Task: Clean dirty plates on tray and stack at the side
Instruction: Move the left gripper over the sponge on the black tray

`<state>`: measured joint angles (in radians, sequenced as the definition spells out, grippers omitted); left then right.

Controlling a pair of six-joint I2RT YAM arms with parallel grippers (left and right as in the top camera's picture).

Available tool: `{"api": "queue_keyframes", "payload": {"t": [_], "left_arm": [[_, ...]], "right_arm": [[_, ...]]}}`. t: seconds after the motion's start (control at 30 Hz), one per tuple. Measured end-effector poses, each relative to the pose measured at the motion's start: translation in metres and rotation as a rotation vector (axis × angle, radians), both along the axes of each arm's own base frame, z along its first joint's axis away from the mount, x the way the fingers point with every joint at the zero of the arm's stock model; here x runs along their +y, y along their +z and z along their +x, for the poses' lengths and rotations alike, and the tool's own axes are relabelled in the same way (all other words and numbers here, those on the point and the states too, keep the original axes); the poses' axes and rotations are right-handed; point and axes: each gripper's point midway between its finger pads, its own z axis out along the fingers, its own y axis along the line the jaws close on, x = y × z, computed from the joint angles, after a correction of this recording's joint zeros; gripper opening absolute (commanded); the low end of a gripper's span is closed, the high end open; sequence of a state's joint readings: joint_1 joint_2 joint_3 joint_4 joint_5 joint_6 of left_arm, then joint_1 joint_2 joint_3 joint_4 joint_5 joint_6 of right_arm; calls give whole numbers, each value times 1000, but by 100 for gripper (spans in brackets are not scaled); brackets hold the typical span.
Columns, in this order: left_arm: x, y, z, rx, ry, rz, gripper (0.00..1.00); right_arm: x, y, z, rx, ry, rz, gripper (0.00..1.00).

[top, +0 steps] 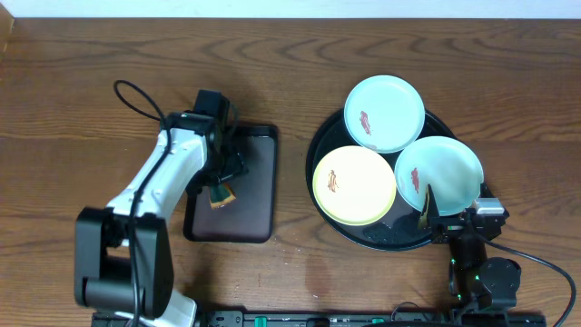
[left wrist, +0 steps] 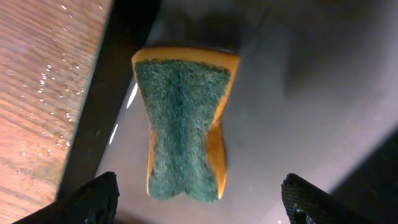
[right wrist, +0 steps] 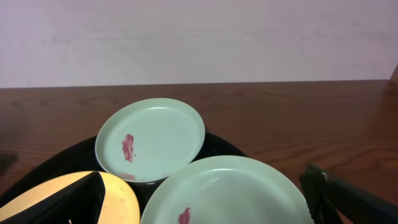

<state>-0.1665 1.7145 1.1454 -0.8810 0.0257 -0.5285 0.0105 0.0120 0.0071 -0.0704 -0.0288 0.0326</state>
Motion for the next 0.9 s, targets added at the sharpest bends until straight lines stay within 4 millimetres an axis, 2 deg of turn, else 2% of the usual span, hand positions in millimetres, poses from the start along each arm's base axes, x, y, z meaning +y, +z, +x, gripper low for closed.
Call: {"api": "queue_keyframes", "payload": {"t": [0.13, 0.43, 0.73, 0.9], "left_arm": [[1, -12, -1, 35, 5, 9, 85], [10, -23, -7, 68, 31, 6, 85], [3, -27, -13, 87, 13, -39, 84], [2, -40, -21, 96, 4, -51, 84]], "right_arm": [[0, 0, 0, 0, 0, 0, 99], [0, 0, 0, 0, 0, 0, 99], [0, 0, 0, 0, 0, 0, 99], [0, 0, 0, 0, 0, 0, 99]]}}
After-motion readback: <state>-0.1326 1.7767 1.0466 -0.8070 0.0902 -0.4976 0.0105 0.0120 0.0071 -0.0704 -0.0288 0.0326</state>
